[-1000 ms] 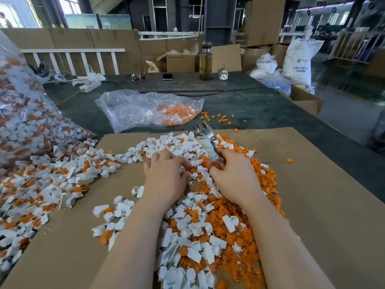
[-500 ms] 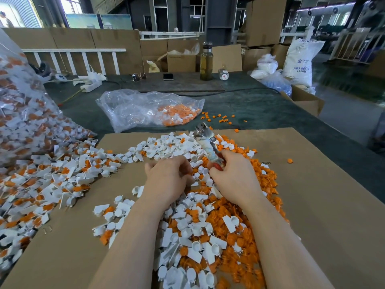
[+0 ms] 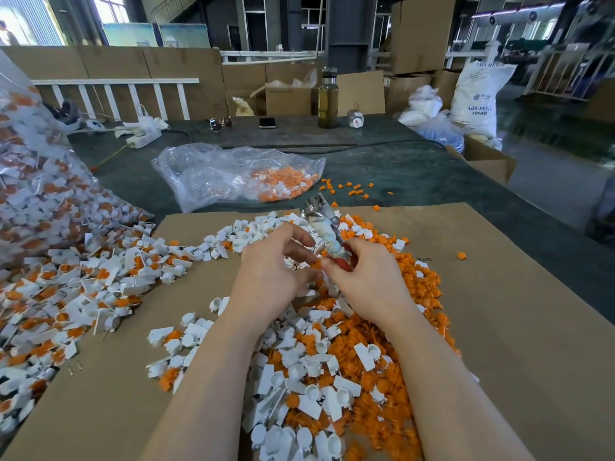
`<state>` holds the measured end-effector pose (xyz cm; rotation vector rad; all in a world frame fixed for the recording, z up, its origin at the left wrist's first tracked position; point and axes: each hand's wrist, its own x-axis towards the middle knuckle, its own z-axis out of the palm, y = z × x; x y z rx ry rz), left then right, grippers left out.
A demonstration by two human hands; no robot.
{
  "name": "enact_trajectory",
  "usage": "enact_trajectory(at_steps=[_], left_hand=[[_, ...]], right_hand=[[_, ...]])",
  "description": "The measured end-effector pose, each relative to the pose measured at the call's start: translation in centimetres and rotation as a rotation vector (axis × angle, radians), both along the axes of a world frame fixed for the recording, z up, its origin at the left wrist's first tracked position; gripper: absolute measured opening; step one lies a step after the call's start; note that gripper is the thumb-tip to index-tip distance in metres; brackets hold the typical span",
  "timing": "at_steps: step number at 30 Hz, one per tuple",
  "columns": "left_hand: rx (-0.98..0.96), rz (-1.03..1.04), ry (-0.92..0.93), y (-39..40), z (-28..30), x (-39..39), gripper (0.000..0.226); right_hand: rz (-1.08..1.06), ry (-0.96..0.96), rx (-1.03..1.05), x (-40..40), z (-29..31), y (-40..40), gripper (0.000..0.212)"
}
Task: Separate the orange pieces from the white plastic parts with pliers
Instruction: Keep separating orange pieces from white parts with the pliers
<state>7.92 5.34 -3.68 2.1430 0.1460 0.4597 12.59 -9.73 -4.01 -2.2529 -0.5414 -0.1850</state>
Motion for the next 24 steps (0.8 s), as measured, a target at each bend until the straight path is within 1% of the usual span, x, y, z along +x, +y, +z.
enact_trajectory(at_steps=[3, 6, 8, 10, 11, 12, 14, 17, 21, 24], left_hand=[[0.036, 0.006, 0.007, 0.0, 0.1, -0.1, 0.04], [0.069, 0.12, 0.072, 1.1, 0.0, -0.3, 0.042], [0.165, 0.179, 0.227, 2.3, 0.0, -0.4, 0.044], [0.352, 0.188, 0.437, 2.9, -0.1, -0.5, 0.05], [0.401, 0.183, 0.498, 2.9, -0.1, -0.5, 0.051], [0.397, 0.176, 0.515, 2.8, -0.1, -0.5, 0.05], [0.35, 0.148, 0.483, 2.6, -0.1, -0.4, 0.041], [0.364, 0.132, 0.449, 2.4, -0.2, -0.3, 0.025], [0.273, 0.153, 0.41, 2.6, -0.3, -0.4, 0.015], [0.234, 0.12, 0.358, 2.5, -0.3, -0.5, 0.005]], right_hand=[[-0.004, -0.039, -0.04, 0.0, -0.1, 0.2, 0.017], [-0.036, -0.034, -0.037, 0.2, -0.2, 0.2, 0.016], [-0.059, -0.04, -0.022, 0.3, -0.3, 0.2, 0.017], [-0.072, -0.049, -0.013, 0.3, -0.3, 0.1, 0.017], [-0.074, -0.051, -0.013, 0.3, -0.3, 0.1, 0.017], [-0.075, -0.053, -0.015, 0.3, -0.3, 0.1, 0.018], [-0.072, -0.062, -0.023, 0.3, -0.4, 0.1, 0.019], [-0.069, -0.077, -0.035, 0.3, -0.4, 0.1, 0.02], [-0.071, -0.08, -0.038, 0.3, -0.5, 0.1, 0.018], [-0.074, -0.085, -0.036, 0.4, -0.6, 0.1, 0.016]])
